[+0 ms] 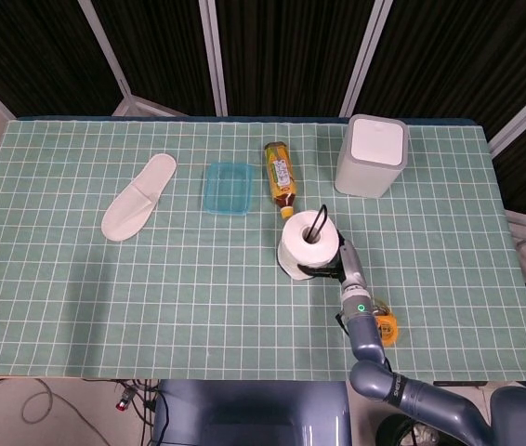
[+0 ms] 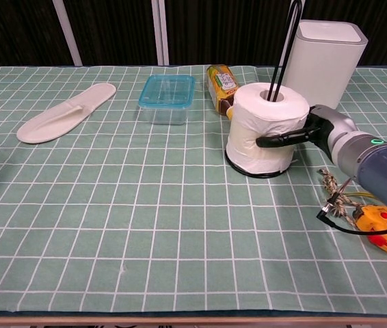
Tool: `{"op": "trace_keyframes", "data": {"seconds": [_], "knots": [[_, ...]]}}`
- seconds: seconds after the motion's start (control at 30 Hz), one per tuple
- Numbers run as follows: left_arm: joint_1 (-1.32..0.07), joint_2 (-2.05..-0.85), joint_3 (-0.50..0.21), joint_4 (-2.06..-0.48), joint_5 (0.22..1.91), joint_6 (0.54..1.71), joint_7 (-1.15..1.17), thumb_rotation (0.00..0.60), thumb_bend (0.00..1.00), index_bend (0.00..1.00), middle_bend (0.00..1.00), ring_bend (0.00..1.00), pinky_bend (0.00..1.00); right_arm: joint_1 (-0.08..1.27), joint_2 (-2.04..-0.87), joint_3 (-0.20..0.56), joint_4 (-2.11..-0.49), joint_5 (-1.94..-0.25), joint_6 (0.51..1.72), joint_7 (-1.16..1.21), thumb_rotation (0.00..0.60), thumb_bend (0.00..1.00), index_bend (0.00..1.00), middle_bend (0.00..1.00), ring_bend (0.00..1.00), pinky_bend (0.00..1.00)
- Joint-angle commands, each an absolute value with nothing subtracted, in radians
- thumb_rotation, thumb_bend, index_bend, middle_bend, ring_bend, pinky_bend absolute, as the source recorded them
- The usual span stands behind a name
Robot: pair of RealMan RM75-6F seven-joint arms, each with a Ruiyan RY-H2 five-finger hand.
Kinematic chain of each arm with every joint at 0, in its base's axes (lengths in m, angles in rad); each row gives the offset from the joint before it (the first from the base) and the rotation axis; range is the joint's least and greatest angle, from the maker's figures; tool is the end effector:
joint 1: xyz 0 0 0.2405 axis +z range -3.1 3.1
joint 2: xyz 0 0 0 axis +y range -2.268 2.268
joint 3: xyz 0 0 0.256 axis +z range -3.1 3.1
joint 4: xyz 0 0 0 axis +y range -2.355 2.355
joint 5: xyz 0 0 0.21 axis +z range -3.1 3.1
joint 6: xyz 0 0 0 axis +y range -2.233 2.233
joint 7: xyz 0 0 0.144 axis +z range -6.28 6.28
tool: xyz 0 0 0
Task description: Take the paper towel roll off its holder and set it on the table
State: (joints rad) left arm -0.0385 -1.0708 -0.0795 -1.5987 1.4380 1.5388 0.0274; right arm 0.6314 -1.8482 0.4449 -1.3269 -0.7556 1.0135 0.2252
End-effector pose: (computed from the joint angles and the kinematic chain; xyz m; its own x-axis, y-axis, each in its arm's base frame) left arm -0.3271 0.1720 0.1913 0.4725 -0.0624 0.8791 0.8795 0.0973 -0.4659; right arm -0.1665 -0.3521 -0.0599 -0.5814 -0.1427 0.8010 -0.8007 0.2754 -0.5321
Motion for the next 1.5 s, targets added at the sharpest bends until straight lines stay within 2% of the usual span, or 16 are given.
{"op": "trace_keyframes", "data": {"seconds": [0.03, 0.3, 0.57, 0.83, 1.2, 1.37, 1.5], "knots": [[-0.039, -1.071, -0.079, -1.6, 1.439, 1.538, 0.028, 0.6, 0.18, 0.04, 0.0, 0.0, 0.01, 0.63, -1.854, 0.454, -1.338, -0.769, 1.035, 0.218, 0.6, 0.0, 0.47, 0.36, 0.32, 0.09], [-0.037, -1.069, -0.08, -1.601, 1.437, 1.54, 0.025, 0.6, 0.18, 0.04, 0.0, 0.0, 0.01, 0.6, -1.798, 0.459, -1.448, -0.835, 1.072, 0.217, 0.6, 0.0, 0.47, 0.37, 0.32, 0.09], [-0.037, -1.071, -0.079, -1.604, 1.439, 1.541, 0.033, 0.6, 0.18, 0.04, 0.0, 0.0, 0.01, 0.558, -1.629, 0.495, -1.692, -0.872, 1.102, 0.16, 0.6, 0.0, 0.47, 0.37, 0.32, 0.09], [-0.035, -1.072, -0.077, -1.611, 1.446, 1.548, 0.038, 0.6, 0.18, 0.04, 0.0, 0.0, 0.01, 0.56, -1.386, 0.633, -1.942, -0.756, 1.105, 0.029, 0.6, 0.0, 0.47, 0.37, 0.32, 0.09], [-0.032, -1.069, -0.078, -1.615, 1.442, 1.552, 0.036, 0.6, 0.18, 0.04, 0.0, 0.0, 0.01, 0.559, -1.068, 0.871, -2.122, -0.513, 1.106, -0.039, 0.6, 0.0, 0.47, 0.37, 0.32, 0.09], [-0.033, -1.071, -0.077, -1.616, 1.443, 1.549, 0.044, 0.6, 0.18, 0.04, 0.0, 0.0, 0.01, 0.524, -0.949, 0.931, -2.142, -0.45, 1.081, -0.032, 0.6, 0.0, 0.47, 0.37, 0.32, 0.09], [-0.033, -1.073, -0.076, -1.62, 1.445, 1.55, 0.05, 0.6, 0.18, 0.04, 0.0, 0.0, 0.01, 0.481, -0.882, 0.929, -2.119, -0.442, 1.04, -0.005, 0.6, 0.0, 0.47, 0.37, 0.32, 0.09]]}}
